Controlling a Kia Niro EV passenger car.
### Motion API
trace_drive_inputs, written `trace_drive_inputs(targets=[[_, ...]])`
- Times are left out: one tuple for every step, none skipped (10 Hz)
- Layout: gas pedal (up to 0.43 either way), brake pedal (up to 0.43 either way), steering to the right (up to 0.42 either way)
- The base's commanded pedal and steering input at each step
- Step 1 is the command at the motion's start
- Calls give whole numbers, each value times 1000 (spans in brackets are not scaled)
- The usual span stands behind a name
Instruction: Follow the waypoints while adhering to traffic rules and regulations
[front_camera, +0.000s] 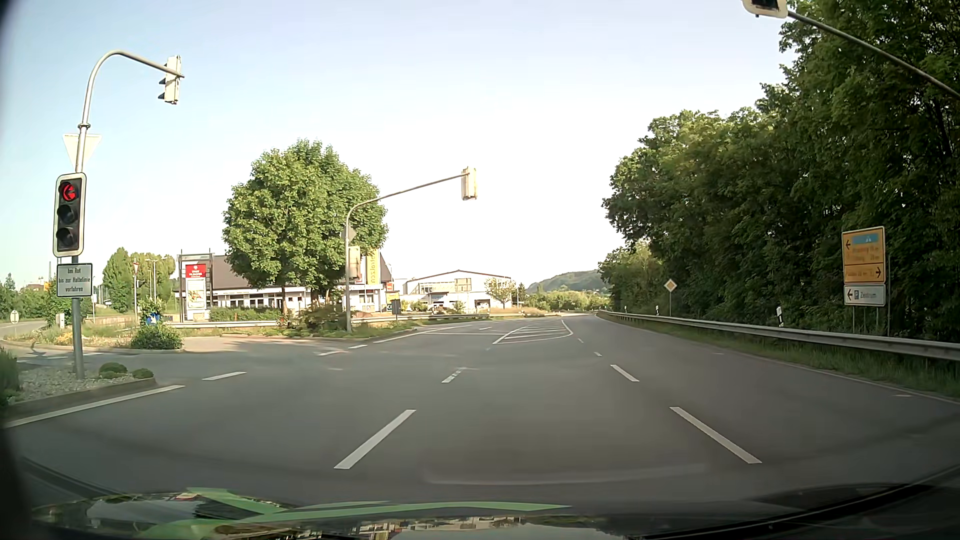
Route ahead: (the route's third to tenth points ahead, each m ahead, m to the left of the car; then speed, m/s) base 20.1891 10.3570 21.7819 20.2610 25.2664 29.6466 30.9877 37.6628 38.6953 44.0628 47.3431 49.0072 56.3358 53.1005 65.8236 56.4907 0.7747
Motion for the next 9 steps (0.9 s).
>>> trace_drive_inputs(targets=[[0, 171, -4], [0, 189, -4], [0, 189, -4], [0, 189, -4], [0, 189, -4], [0, 189, -4], [0, 189, -4], [0, 189, -4], [0, 183, -4]])
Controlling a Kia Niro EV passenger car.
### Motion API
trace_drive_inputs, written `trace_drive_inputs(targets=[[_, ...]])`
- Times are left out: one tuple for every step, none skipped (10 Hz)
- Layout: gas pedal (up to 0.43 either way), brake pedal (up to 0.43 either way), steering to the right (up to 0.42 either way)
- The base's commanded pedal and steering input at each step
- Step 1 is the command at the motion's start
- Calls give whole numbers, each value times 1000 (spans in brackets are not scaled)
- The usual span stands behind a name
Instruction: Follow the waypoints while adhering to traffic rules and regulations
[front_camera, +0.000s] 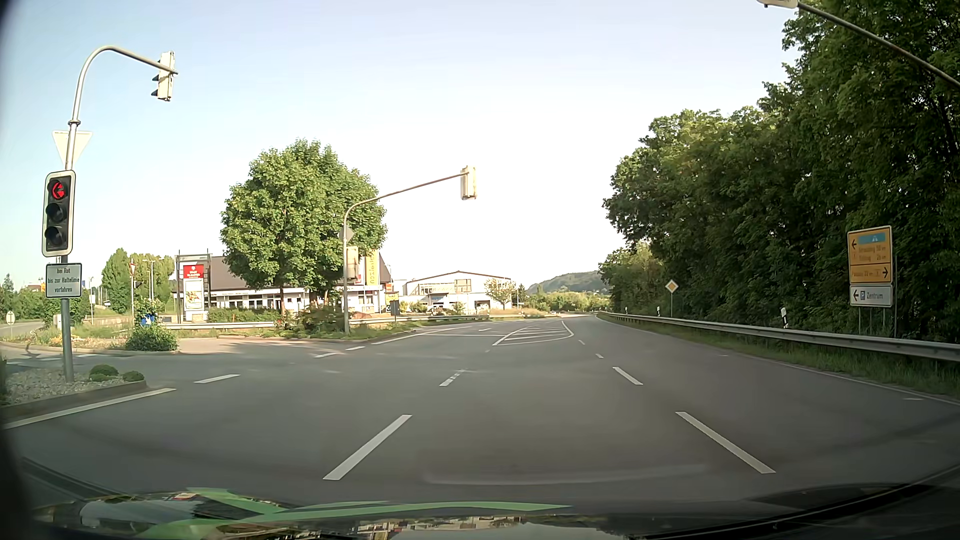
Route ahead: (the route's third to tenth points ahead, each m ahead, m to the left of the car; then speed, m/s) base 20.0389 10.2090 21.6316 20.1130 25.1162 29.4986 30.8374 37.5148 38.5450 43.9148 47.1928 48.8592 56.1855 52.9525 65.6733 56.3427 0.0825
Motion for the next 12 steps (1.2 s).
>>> trace_drive_inputs(targets=[[0, 189, -4], [0, 195, -4], [0, 201, -4], [0, 201, -4], [0, 201, -4], [0, 201, -4], [0, 207, -4], [0, 201, -4], [0, 201, -4], [0, 207, -4], [0, 201, -4], [0, 201, -4]])
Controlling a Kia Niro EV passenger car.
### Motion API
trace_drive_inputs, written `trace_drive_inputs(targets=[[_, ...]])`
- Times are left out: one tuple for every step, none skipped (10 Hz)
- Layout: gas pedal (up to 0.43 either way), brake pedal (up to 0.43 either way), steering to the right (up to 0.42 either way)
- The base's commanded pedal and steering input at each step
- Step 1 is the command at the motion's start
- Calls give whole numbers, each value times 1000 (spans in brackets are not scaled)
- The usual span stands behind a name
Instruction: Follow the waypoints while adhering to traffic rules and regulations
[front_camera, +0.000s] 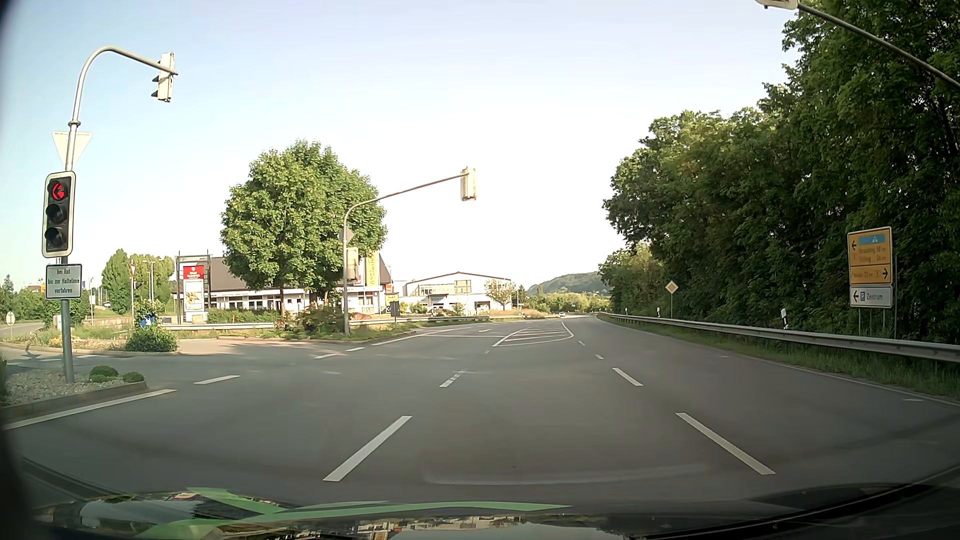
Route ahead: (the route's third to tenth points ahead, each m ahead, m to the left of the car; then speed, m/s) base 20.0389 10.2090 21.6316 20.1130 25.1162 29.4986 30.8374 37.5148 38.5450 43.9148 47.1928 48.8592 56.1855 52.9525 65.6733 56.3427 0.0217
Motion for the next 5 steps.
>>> trace_drive_inputs(targets=[[0, 207, -4], [0, 207, -4], [0, 207, -4], [0, 213, -4], [0, 220, -4]])
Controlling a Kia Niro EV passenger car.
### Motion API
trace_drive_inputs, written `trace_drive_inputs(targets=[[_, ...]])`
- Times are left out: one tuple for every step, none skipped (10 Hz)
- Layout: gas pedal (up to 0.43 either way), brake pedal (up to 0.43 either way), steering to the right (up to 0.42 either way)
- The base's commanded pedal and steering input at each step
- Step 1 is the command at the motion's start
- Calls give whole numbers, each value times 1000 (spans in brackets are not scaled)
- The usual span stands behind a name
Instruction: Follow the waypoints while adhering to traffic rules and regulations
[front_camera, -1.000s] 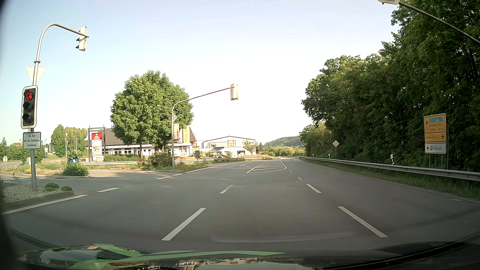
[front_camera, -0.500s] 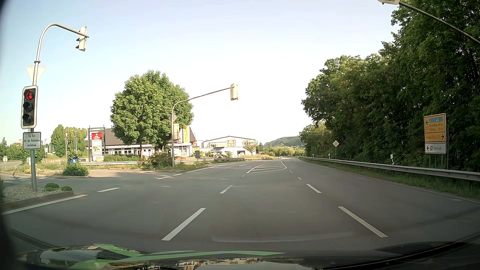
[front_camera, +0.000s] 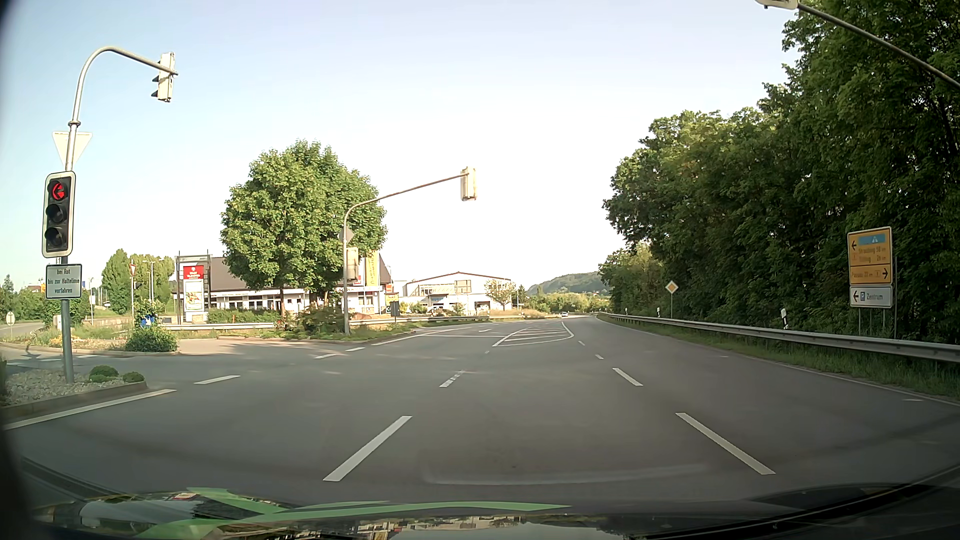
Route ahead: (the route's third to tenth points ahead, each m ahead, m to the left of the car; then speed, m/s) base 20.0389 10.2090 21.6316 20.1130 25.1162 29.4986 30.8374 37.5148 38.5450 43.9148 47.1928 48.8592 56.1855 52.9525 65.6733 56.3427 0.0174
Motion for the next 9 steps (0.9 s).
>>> trace_drive_inputs(targets=[[0, 232, -4], [0, 244, -4], [0, 256, -4], [0, 262, -4], [0, 268, -4], [0, 274, -4], [0, 274, -4], [0, 280, -4], [0, 280, -4]])
